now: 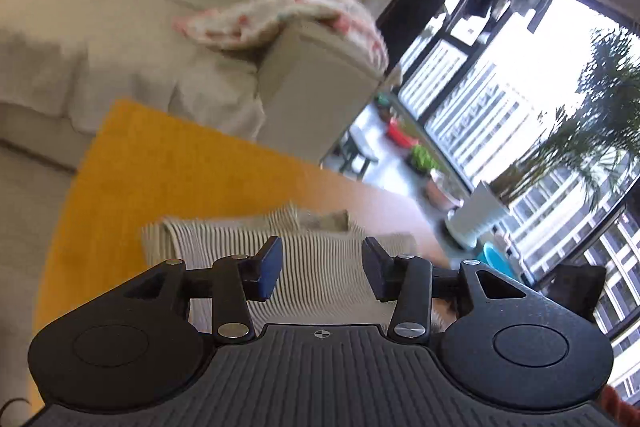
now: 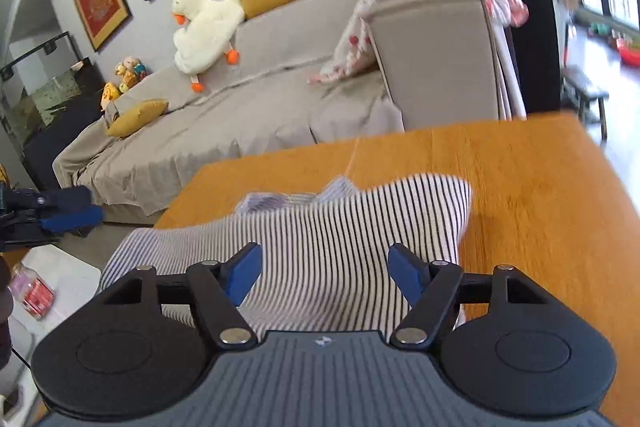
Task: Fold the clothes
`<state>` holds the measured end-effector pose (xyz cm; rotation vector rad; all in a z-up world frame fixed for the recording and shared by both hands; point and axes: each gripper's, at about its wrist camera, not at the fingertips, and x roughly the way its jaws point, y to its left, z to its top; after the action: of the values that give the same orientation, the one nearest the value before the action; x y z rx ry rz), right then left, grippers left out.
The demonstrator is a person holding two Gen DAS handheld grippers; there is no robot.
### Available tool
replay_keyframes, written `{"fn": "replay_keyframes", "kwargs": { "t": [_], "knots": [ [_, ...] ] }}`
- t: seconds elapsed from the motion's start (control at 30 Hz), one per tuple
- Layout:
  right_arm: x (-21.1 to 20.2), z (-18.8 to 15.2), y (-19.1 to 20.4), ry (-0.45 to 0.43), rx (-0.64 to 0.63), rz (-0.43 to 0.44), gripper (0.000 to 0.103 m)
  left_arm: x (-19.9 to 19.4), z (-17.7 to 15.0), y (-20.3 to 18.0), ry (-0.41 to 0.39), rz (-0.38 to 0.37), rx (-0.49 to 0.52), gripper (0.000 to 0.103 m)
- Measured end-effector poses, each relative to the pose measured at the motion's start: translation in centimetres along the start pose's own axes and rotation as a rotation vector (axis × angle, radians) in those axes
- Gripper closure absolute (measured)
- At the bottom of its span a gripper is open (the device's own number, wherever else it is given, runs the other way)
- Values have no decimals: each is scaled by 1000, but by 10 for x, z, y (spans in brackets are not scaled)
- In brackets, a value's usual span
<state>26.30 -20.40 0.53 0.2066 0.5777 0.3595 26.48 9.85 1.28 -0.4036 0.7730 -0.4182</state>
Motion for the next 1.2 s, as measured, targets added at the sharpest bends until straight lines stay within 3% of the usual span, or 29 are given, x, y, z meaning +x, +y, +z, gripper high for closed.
{"fn": "replay_keyframes", "kwargs": {
  "t": [0.07,0.13,0.2,0.27,0.33,0.5,0.57,0.7,0.83,0.9,0.93,0.97,1.03,1.1,1.2],
  "knots": [
    [-2,5,5,-50,-46,-37,32,26,-14,7,76,100,-2,59],
    [6,10,0,-43,-31,-28,32,28,-24,8,35,100,24,58],
    [28,10,-9,46,2,-19,31,26,-25,8,31,99,16,58],
    [39,5,-13,75,3,-30,30,25,-25,10,32,96,2,58],
    [45,1,-15,85,10,-33,21,25,-25,10,32,100,14,58],
    [45,-1,-17,77,65,7,12,24,-27,10,29,98,23,57],
    [45,-2,-21,83,96,43,0,24,-27,10,27,96,20,56],
    [46,0,-22,111,115,57,0,23,-28,8,26,91,21,51],
    [40,4,-19,132,88,40,0,25,-28,4,30,79,28,39],
    [25,9,-22,115,45,28,0,20,-23,5,34,72,12,40],
    [18,11,-23,106,24,22,3,11,-18,9,27,56,-13,41],
    [10,13,-25,98,3,16,16,0,-13,14,6,41,-21,40],
    [-4,18,-27,80,-39,3,30,-20,-3,29,-18,17,-35,38],
    [-19,22,-30,63,-81,-9,30,-26,4,48,6,1,-73,37],
    [-32,23,-62,123,-64,-57,30,-12,4,68,72,-12,-144,38]
  ]
}}
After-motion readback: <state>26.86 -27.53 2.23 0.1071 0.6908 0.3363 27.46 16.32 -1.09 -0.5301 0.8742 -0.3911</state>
